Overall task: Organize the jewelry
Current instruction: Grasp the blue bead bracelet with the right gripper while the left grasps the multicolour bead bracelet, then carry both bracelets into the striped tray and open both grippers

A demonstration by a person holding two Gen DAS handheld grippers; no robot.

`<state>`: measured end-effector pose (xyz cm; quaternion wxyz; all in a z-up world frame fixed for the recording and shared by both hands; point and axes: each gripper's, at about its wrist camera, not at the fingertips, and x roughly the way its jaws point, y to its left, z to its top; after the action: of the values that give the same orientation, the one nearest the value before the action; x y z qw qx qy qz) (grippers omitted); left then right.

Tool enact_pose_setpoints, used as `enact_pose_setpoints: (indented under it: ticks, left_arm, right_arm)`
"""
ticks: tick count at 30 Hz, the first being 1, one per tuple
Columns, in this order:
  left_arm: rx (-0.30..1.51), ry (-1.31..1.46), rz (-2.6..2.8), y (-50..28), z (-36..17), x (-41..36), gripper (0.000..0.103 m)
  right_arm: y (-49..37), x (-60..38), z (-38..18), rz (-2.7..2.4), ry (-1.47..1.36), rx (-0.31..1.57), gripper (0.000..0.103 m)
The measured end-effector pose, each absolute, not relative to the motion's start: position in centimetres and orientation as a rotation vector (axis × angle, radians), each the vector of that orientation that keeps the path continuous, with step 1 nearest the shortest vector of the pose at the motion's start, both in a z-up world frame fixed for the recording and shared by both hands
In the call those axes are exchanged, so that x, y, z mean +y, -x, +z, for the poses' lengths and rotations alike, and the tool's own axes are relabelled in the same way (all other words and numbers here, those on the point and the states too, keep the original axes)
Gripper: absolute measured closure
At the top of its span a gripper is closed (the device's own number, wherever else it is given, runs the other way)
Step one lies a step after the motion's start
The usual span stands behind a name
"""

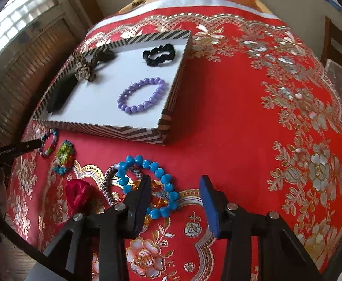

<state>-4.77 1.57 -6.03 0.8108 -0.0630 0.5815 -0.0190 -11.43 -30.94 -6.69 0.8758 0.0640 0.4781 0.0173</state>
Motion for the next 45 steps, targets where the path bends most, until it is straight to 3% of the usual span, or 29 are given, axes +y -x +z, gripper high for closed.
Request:
enact_pose_setpoints:
  ticks: [7, 9, 10, 12, 15, 25, 33, 36, 45]
  left_arm:
    - [1.24, 0.038, -0.043, 4.0, -6.3, 0.3, 0.052]
    - [1.239, 0.008, -0.052, 3.7, -6.4, -0.2, 0.054]
    - [1.236, 0.002, -0.062, 3.7, -6.4, -0.4, 0.06]
    - [1.232, -0.017, -0.074, 3.7, -6.3, -0.7, 0.091]
    - [1.245, 0.035, -0.114, 3.8, -6.1, -0.4, 0.095]
    - [1.209, 0.051, -0.141, 4.8, -3.5, -0.8, 0.095]
    - [1.241, 0.064, -0.126, 4.8, -4.5, -0.4, 0.095]
    - [1.247, 0.065, -0.125, 4.8, -4.8, -0.3, 0.095]
    - [1.29, 0.048, -0.117, 4.2, -6.2, -0.4, 0.091]
  right_arm:
    - [9.8, -29.3, -7.0, 0.074, -0.055, 1.027, 0.077]
    - [9.7, -28.7, -7.1, 0.087, -0.02, 1.024, 0.087]
    - [9.6, -28.5, -7.0, 0.1, -0.012, 1.028, 0.09]
    - [9.5, -28.5, -6.9, 0.1, -0.008, 1.026, 0.096]
    - [9.9, -29.0, -6.5, 0.116, -0.058, 1.011, 0.1]
    - [11.3, -29.8, -3.4, 0.141, -0.097, 0.922, 0.1]
    - [8.7, -29.3, -6.6, 0.152, -0.001, 1.071, 0.099]
    - [8.1, -29.2, -6.8, 0.174, 0.007, 1.097, 0.082]
    - [7.9, -27.9, -7.3, 0.193, 0.091, 1.115, 0.081]
